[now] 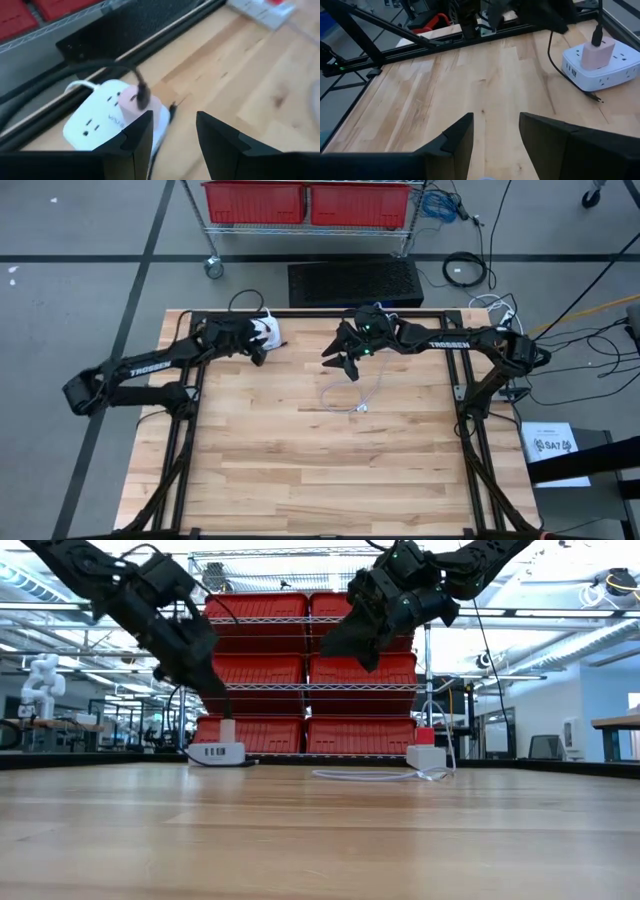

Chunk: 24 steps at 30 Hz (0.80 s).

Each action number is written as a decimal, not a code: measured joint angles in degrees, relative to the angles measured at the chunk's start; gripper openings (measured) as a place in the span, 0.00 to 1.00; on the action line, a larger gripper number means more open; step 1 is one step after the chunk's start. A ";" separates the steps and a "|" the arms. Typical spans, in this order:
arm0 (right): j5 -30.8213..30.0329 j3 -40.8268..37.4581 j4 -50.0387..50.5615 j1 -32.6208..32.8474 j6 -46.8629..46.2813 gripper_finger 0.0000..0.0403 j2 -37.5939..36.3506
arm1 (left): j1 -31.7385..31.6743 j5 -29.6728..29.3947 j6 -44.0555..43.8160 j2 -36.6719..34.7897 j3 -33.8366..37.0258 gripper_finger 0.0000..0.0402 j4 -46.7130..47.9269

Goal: Insert USB
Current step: Return to Home Position

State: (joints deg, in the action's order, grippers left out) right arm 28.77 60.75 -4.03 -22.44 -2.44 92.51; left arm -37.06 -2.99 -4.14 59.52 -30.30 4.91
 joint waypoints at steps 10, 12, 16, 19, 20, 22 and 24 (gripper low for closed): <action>-0.83 0.00 1.23 0.00 0.15 0.37 -0.28 | 0.86 4.50 -2.97 -10.25 -0.02 0.39 9.55; -4.75 0.00 1.78 0.09 0.82 0.37 0.06 | 0.83 1.10 -2.97 -10.34 0.62 0.39 12.76; -7.91 0.00 2.40 0.38 1.68 0.35 2.20 | 0.77 -3.76 -2.95 -8.71 3.95 0.39 12.29; -7.93 -0.02 2.16 0.46 1.00 0.30 2.89 | 0.81 -9.33 -1.77 -5.88 5.31 0.37 11.31; -7.95 -0.02 2.12 0.50 0.71 0.28 2.93 | 0.81 -10.93 -0.88 -4.81 5.68 0.36 11.63; -8.76 -0.02 1.80 0.53 0.50 0.24 2.95 | 0.77 -13.94 0.67 -2.14 5.79 0.34 11.41; -10.39 -0.02 1.30 0.77 0.48 0.20 2.87 | 0.78 -15.95 2.31 0.61 5.77 0.32 10.54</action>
State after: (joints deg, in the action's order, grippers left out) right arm 18.39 60.73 -2.74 -21.66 -1.96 95.38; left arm -36.28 -18.94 -1.83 60.13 -24.53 15.45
